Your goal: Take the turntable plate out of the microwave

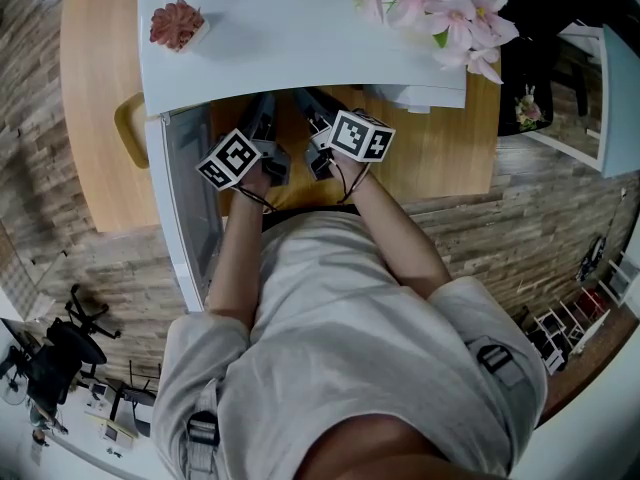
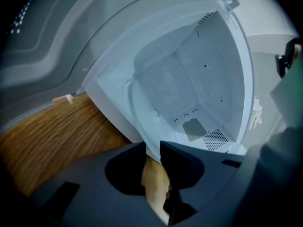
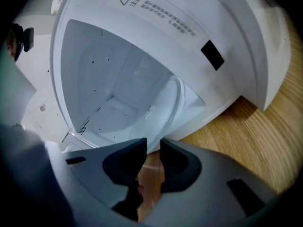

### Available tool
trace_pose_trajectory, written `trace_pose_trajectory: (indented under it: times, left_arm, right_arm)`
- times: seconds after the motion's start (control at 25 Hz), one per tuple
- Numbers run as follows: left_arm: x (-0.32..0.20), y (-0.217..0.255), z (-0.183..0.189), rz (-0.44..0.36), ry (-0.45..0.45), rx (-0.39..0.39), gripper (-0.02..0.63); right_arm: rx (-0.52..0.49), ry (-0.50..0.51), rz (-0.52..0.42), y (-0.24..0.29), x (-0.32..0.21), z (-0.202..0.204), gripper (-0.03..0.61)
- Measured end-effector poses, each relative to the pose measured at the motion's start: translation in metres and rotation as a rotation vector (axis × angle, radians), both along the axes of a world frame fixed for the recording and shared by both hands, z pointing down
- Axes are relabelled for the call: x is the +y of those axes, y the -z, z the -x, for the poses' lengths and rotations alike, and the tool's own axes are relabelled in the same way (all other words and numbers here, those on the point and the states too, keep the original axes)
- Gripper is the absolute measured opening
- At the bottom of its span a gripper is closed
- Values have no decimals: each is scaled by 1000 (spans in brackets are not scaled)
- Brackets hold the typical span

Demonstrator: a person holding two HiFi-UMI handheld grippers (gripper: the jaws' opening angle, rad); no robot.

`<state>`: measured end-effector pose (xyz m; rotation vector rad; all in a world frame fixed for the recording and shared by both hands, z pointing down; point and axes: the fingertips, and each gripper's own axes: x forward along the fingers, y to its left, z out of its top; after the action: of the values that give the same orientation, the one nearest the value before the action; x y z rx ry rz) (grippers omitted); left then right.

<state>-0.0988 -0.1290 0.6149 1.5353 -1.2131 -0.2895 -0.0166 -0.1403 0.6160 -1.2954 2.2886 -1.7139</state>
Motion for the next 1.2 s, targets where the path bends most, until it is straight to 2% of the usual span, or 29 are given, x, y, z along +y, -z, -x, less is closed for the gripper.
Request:
trace_pose_trajectory:
  times: [0.32, 0.6, 0.72, 0.8, 0.92, 1.0, 1.08, 1.2]
  left_arm:
    - [10, 1, 1, 3, -17, -30, 106]
    - [17, 0, 1, -6, -18, -9, 115]
    - [11, 0, 6, -8, 14, 3, 197]
    - [6, -1, 8, -13, 32, 20, 209]
    - [-1, -1, 11, -18, 45, 21, 205]
    - [-2, -2, 13, -16, 42, 8, 161]
    - [-1, -3, 14, -10, 32, -8, 120]
    - [3, -2, 14, -13, 25, -24, 112]
  right_arm:
    - [-3, 30, 4, 1, 12, -1, 94]
    - [9, 64, -9, 0, 20, -4, 101]
    - [15, 39, -16, -2, 12, -11, 158]
    - [4, 15, -7, -3, 6, -15, 170]
    - [-6, 5, -1, -3, 0, -16, 153]
    - [-2, 6, -3, -3, -2, -16, 109]
    - [7, 8, -3, -2, -2, -16, 107]
    - [13, 13, -4, -1, 1, -17, 107]
